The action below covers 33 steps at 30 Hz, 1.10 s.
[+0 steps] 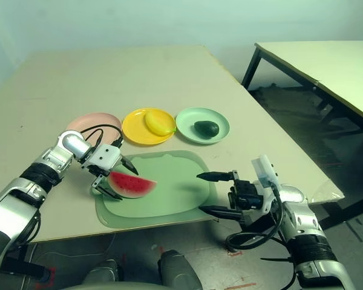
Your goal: Place the fruits into color-matched plates.
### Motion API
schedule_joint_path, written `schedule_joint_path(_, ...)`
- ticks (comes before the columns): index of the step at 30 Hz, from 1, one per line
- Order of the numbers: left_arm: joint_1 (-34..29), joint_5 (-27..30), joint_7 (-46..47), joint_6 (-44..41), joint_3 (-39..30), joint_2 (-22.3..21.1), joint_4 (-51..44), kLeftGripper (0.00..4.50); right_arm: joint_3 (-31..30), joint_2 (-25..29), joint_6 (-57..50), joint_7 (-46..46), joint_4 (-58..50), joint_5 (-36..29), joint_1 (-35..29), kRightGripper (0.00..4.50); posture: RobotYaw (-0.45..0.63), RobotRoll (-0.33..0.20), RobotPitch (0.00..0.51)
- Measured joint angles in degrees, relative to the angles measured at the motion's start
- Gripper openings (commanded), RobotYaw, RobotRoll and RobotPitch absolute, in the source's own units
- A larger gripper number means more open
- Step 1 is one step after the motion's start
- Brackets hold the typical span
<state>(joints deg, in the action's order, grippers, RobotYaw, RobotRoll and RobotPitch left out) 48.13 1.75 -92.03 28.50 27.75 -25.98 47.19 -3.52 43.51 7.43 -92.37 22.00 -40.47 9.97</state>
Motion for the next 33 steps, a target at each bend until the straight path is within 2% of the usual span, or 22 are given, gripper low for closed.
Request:
schedule_joint_path(19, 0.5, -1.5, -0.2, -8.4, 2.5, -3.4, -7.1, 4.5, -1.8, 0.0, 1.1, 0.0, 0.4, 0.0, 0.6, 4.49, -0.25, 0.0, 0.0)
schedule_joint_path(33, 0.8, -5.6, -0.1, -19.1, 4.2, -2.6, -13.6, 4.5, -2.4, -0.6, 1.9, 0.0, 0.5, 0.1, 0.5, 4.49, -0.26, 0.0, 0.0)
